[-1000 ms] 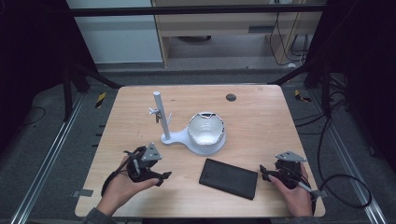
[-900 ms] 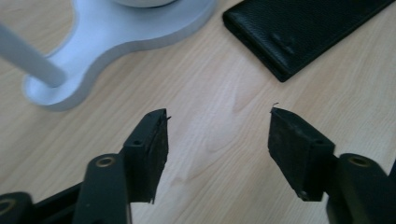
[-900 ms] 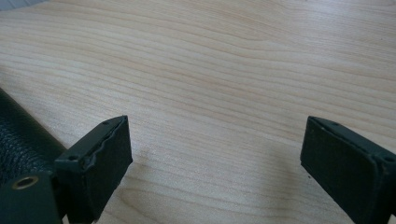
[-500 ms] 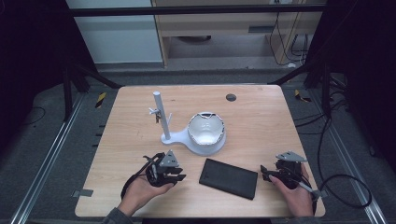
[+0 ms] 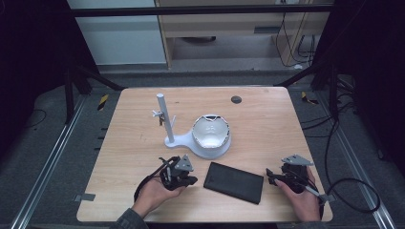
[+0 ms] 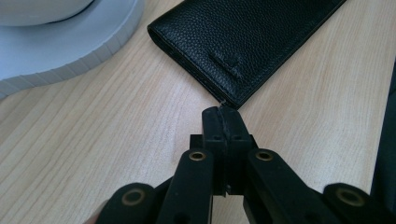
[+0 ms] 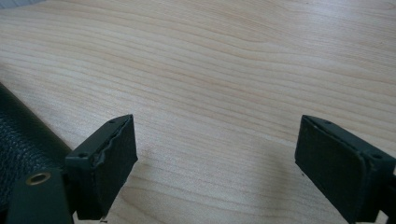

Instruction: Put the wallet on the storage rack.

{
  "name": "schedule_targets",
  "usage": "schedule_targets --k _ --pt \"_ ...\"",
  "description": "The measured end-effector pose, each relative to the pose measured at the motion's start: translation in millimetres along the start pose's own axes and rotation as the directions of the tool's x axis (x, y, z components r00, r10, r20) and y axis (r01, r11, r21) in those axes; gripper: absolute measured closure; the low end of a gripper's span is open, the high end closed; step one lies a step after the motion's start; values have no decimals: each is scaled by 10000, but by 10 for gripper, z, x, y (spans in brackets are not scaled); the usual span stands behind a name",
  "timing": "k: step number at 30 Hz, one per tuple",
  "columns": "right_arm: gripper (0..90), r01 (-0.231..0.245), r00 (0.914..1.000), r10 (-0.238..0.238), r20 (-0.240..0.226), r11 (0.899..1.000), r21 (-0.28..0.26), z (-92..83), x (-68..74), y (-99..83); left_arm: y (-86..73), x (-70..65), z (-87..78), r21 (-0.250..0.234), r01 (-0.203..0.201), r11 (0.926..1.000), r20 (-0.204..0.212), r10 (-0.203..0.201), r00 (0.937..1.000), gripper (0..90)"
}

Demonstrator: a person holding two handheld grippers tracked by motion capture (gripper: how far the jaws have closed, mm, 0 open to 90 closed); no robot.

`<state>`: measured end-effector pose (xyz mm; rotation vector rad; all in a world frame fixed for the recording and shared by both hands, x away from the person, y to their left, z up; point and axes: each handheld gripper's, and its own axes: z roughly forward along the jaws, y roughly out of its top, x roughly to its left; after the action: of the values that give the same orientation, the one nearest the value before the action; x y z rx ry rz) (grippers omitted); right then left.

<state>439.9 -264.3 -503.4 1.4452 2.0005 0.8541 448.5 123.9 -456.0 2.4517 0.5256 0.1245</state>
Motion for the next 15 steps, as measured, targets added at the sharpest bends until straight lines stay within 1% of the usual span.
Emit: schedule_targets --k 1,2,3,6,9,12,15 --pt "129 -14 10000 14 -10 10000 2 1 1 1 0 0 0 0 0 10000 0 0 10000 898" --pt "129 -7 10000 7 -7 10000 16 1 2 3 7 -7 28 128 -11 9999 4 11 10000 897" --pt "129 -7 10000 7 -17 10000 13 1 3 4 12 -7 47 221 -11 9998 95 9 10000 897" --pt "126 -28 10000 28 -46 10000 -1 -1 3 5 27 -19 87 350 -66 9994 171 60 9998 897" --pt "125 -35 10000 35 -38 10000 -13 -4 2 4 42 -40 137 518 -124 9986 199 114 9997 897" --pt "125 -49 10000 49 -27 10000 2 -7 -4 5 57 -56 192 787 -191 9967 236 173 9996 895" --pt "124 -5 10000 5 -14 10000 36 -6 -10 5 73 -56 232 892 -204 9958 252 182 9995 895"
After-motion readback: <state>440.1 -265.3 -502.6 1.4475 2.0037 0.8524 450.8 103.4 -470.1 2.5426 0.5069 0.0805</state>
